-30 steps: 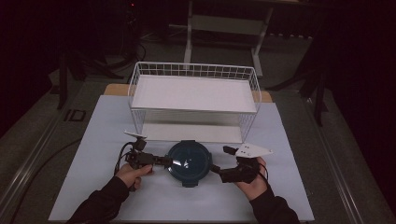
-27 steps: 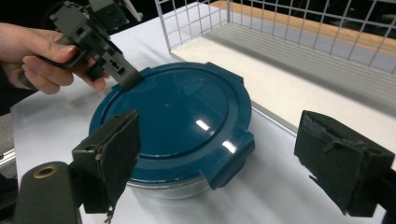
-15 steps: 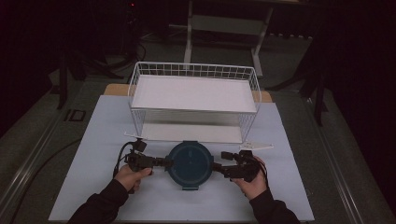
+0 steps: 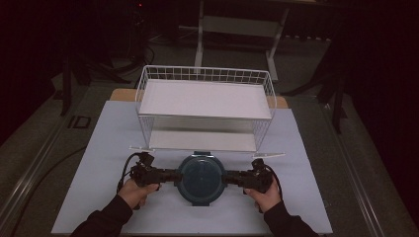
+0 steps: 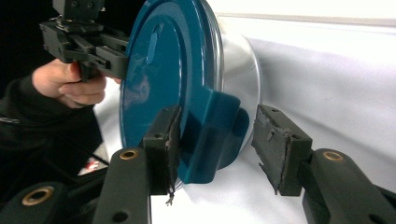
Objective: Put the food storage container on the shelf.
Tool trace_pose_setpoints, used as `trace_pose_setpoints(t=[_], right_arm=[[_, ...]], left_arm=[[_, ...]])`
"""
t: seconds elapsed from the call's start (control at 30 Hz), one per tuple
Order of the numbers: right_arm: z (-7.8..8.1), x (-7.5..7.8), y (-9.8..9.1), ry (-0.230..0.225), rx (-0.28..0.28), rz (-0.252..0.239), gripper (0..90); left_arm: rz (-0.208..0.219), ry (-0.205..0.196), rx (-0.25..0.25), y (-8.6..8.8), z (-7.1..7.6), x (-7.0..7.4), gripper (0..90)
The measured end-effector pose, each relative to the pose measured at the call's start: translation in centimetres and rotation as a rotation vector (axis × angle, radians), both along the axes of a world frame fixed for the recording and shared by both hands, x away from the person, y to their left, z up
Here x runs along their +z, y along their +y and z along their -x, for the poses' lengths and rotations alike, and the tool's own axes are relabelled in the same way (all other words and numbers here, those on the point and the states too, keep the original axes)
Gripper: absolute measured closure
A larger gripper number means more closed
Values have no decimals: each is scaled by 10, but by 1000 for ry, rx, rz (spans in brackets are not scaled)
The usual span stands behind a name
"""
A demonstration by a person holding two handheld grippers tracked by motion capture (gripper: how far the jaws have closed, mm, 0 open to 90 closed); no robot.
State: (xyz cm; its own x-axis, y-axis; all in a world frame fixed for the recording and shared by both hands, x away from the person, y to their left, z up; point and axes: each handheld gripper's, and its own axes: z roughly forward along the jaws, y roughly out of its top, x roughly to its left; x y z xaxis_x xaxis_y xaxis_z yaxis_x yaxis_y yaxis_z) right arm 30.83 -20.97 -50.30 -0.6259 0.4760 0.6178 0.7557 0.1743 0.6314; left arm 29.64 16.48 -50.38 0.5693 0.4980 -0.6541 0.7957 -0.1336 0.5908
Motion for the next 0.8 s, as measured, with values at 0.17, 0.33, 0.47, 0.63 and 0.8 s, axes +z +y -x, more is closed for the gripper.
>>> trace_pose_setpoints(t=[0.17, 0.33, 0.47, 0.63, 0.8], right_arm=[[1, -5, 2, 38, 26, -23, 537], [2, -7, 1, 48, 17, -39, 543], [4, -10, 0, 39, -1, -52, 541], [8, -8, 2, 62, -38, -54, 548], [8, -7, 3, 71, -37, -69, 563]], left_arm=[[-3, -22, -6, 0, 3, 1, 568], [9, -38, 21, -1, 7, 0, 567], [20, -54, 51, -3, 10, -2, 563], [4, -43, 71, -4, 11, -1, 554], [-20, -31, 69, -5, 16, 3, 559]])
